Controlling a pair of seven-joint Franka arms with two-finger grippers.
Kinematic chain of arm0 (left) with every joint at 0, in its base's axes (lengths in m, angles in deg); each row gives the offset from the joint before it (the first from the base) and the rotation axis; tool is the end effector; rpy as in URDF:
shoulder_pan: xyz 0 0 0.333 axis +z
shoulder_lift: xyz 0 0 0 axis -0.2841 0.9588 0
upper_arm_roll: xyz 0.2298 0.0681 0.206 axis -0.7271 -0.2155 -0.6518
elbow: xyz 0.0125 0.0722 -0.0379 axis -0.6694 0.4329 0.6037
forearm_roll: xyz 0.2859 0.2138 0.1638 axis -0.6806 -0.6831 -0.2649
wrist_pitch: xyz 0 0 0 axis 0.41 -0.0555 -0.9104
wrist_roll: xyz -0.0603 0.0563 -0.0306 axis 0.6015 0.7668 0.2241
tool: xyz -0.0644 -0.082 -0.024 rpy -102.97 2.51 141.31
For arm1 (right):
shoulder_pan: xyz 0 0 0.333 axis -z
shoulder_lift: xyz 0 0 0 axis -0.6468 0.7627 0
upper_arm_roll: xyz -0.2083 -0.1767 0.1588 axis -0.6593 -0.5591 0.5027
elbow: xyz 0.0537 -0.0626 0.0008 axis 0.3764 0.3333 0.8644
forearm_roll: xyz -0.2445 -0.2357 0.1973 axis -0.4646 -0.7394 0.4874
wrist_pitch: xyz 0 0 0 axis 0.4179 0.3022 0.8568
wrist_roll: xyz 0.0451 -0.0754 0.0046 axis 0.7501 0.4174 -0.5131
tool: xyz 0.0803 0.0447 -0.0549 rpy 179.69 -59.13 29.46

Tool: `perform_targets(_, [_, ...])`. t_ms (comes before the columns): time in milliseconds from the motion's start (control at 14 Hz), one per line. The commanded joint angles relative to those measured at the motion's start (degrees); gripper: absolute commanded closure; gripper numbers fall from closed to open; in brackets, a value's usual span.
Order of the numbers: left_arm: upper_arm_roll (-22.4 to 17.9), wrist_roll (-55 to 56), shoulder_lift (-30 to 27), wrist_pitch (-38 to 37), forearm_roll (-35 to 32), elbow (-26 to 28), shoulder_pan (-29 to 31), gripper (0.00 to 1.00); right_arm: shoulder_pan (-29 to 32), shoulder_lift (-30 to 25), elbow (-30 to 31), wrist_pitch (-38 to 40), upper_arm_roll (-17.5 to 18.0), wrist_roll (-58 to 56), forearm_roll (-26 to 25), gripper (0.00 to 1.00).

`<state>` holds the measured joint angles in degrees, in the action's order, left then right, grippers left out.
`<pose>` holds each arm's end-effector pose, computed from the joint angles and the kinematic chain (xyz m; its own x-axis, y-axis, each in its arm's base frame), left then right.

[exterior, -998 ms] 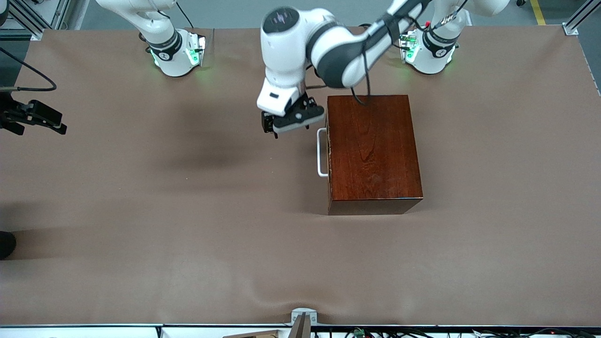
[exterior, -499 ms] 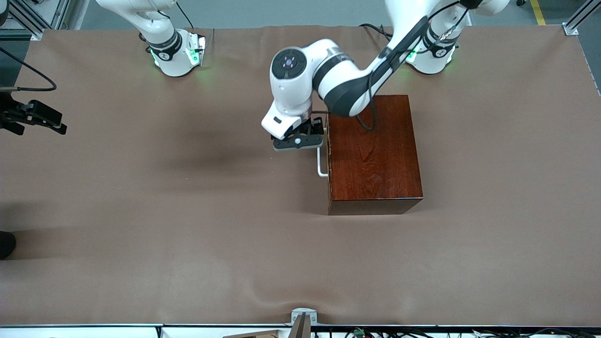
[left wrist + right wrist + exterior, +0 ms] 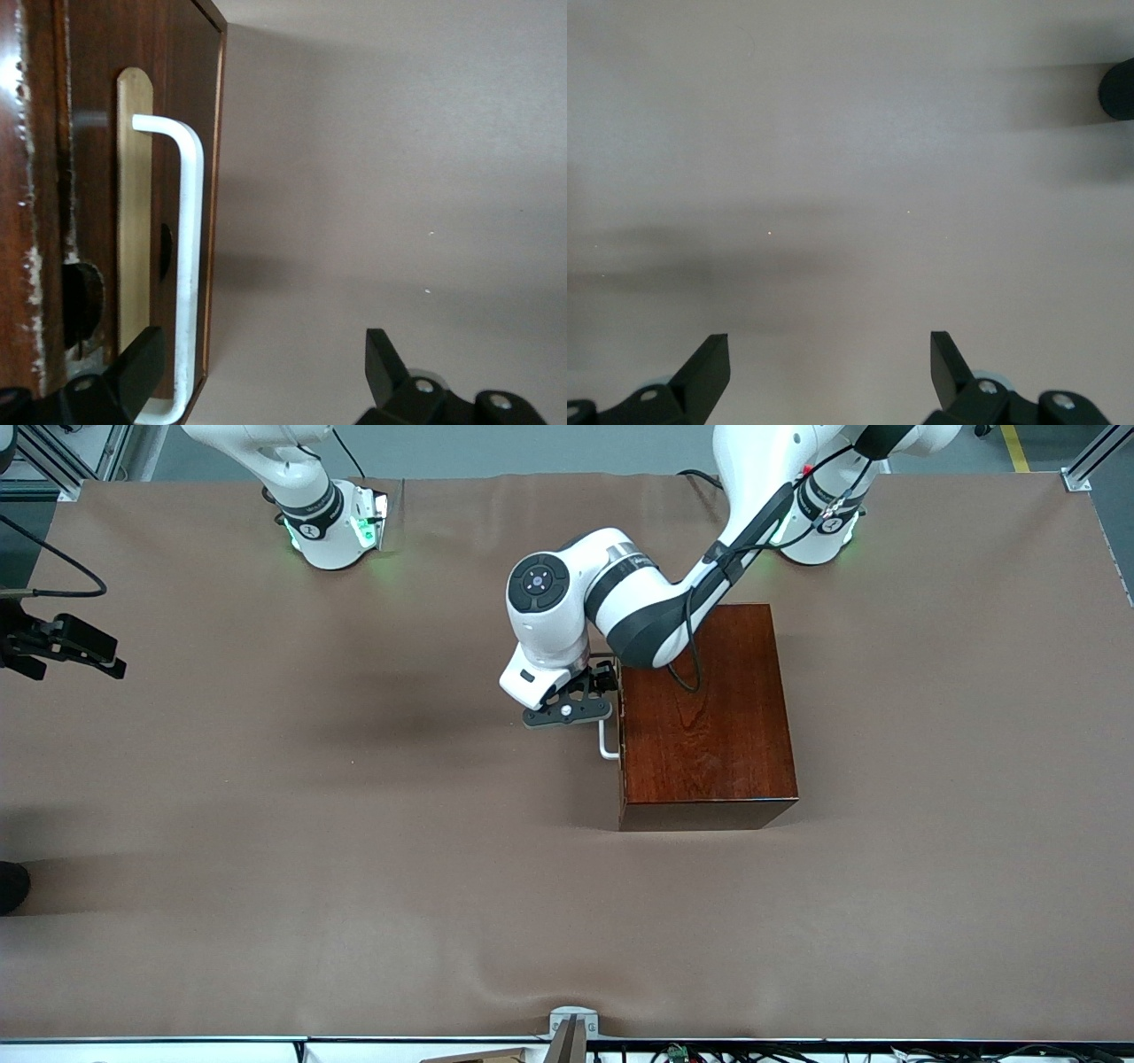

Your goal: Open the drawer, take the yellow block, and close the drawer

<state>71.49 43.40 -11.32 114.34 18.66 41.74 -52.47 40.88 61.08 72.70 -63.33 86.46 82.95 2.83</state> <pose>0.4663 -0.5432 0.3415 0.9946 0.0980 -0.0353 0.0942 -0.9909 -0.0965 0.5573 -0.0342 0.6261 0.9998 0.0041 -0.0178 0.0042 -1.0000 0.0029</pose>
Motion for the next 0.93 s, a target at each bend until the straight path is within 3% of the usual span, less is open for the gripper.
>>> perform_targets(0, [-2.7, -1.4, 1.0, -1.7, 0.6, -1.8, -2.6, 0.0, 0.2, -0.5, -0.1, 0.2, 0.4, 0.7, -0.6, 0.0])
perform_targets(855, [-2.7, -2.4, 4.1, -2.7, -3.0, -1.5, -3.3, 0.0, 0.1, -0.5, -0.1, 0.2, 0.4, 0.7, -0.5, 0.0])
